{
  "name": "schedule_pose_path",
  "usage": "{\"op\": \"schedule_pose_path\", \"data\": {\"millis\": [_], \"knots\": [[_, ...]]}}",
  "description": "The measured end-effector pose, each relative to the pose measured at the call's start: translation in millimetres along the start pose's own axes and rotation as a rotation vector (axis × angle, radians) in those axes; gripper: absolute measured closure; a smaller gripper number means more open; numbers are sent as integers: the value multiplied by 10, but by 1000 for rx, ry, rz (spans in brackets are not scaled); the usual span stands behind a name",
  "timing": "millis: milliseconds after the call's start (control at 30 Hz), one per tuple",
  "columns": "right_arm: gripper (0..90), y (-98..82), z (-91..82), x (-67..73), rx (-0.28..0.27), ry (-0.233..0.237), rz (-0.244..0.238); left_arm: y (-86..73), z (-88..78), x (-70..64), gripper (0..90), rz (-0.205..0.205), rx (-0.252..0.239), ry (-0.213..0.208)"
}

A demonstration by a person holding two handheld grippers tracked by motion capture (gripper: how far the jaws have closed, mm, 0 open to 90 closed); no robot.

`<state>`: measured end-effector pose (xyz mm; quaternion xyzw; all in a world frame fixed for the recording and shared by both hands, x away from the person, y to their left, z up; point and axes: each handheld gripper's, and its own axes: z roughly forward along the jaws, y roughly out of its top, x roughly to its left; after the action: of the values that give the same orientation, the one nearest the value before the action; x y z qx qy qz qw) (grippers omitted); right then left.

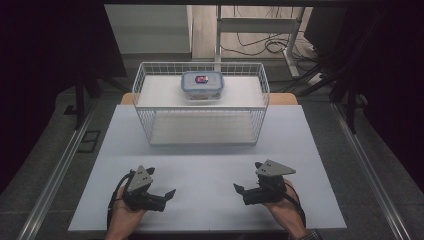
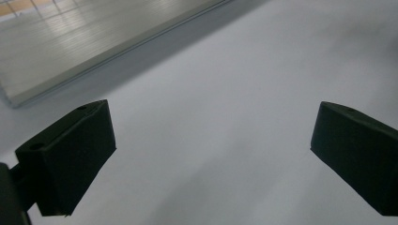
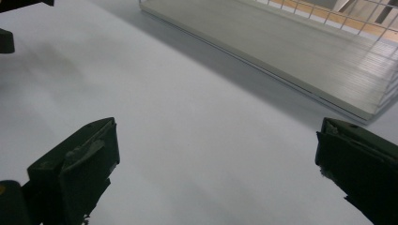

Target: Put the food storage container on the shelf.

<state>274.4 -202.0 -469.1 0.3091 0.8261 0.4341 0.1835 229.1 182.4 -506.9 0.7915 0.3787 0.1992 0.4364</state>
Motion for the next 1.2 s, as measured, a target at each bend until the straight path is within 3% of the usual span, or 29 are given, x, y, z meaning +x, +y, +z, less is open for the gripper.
{"op": "schedule_pose_path", "data": {"millis": [100,300,567,900,1200], "knots": [[0,-37,-46,-16,-6,-9,9,-47,-60,20,0,8,12,20],[0,-126,-140,-81,-3,-38,28,-151,-191,112,2,-18,23,62],[0,-233,-260,-130,3,-73,35,-261,-321,186,3,-45,18,87],[0,-383,-385,-190,21,-118,55,-376,-430,223,4,-41,34,123],[0,-591,-510,-254,47,-163,88,-554,-554,317,0,-89,61,149]]}}
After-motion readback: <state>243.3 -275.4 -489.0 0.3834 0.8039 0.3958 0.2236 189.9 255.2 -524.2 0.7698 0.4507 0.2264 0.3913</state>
